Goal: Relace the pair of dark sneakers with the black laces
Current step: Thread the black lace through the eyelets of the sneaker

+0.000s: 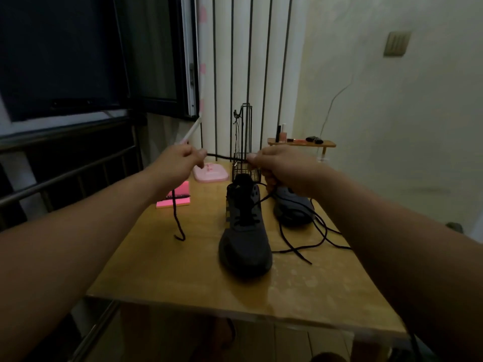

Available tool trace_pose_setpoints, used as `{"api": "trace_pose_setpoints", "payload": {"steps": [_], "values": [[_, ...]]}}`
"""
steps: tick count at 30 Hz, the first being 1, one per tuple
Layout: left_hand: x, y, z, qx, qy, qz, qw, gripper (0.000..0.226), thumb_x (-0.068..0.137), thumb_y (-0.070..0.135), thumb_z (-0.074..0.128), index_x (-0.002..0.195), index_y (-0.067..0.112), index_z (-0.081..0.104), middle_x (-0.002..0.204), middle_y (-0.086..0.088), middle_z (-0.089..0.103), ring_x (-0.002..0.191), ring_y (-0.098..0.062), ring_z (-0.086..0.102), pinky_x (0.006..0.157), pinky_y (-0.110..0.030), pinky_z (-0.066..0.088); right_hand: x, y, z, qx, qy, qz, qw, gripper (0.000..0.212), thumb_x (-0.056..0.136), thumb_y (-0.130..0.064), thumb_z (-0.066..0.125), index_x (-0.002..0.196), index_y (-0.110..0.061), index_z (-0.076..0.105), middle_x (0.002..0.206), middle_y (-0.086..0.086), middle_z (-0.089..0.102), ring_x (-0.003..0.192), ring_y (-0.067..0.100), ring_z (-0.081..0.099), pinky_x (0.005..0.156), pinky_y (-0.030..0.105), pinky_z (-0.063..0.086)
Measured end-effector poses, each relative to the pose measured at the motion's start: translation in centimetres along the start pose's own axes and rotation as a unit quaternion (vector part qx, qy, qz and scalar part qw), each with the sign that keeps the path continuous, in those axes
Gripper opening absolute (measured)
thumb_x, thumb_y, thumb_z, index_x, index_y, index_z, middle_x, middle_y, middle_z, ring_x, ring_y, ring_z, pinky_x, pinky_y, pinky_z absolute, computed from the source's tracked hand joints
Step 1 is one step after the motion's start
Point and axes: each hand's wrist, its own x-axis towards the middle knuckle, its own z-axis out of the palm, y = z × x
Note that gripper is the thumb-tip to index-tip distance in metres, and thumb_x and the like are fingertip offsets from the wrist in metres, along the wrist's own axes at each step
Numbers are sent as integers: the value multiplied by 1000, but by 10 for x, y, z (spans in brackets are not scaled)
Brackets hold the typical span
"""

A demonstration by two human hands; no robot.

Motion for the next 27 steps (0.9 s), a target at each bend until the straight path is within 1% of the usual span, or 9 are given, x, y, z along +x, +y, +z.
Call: {"api": "trace_pose_setpoints", "payload": {"steps": [3,5,9,11,13,17,21,24,27], "values": [[1,-19,3,238,84,43,967,29,105,46,55,99,22,71,113,-5,51,91,-24,55,81,-39,53,-3,7,17,-16,-49,9,999,25,105,-37,57,105,-17,72,82,2,58,74,16,58,72,34,55],[3,-29,3,289,102,24,952,25,105,47,55,98,30,71,105,0,62,94,-24,60,88,-45,55,0,12,27,-30,-54,0,998,21,105,-36,59,98,-20,71,85,3,61,80,19,61,83,41,59],[14,-39,4,24,125,-82,989,26,108,30,55,111,11,73,91,-10,67,71,-24,63,60,-33,56,7,16,37,-32,-77,-8,996,18,106,-27,57,111,-21,73,96,2,70,89,16,67,79,30,54],[19,-31,4,-166,123,-112,972,25,110,20,50,111,3,69,88,-11,65,67,-20,61,49,-25,49,9,18,43,-39,-144,2,989,24,107,-21,54,122,-23,72,108,1,74,100,13,71,84,26,56],[23,-21,1,-276,120,-110,947,23,110,18,47,102,9,67,87,-7,62,72,-16,59,56,-23,46,16,22,54,-42,-166,10,985,29,108,-18,51,127,-26,71,115,-3,74,108,12,70,95,30,58],[14,-2,0,-270,80,-31,959,24,108,9,44,111,10,68,106,-12,70,96,-24,70,84,-33,59,37,20,67,108,-23,41,993,35,109,-39,47,126,-18,70,114,2,77,112,22,69,106,48,53],[-9,10,13,-223,-84,12,971,25,105,9,40,105,10,65,86,-7,63,65,-18,57,61,-31,53,48,7,65,239,-110,88,961,74,104,-69,30,134,-10,65,120,8,76,121,26,67,107,45,47],[-15,5,22,-183,-152,13,971,20,105,11,42,98,15,60,71,-3,54,52,-14,41,47,-27,31,50,7,69,307,-72,75,946,48,106,-48,48,128,-9,66,121,13,73,117,27,68,106,45,49],[-20,-14,24,-126,-128,-6,984,14,109,23,49,110,14,59,66,0,49,53,-11,40,47,-27,30,50,15,62,339,4,75,938,28,106,-35,52,99,-14,69,100,6,71,106,25,67,99,43,50]]}}
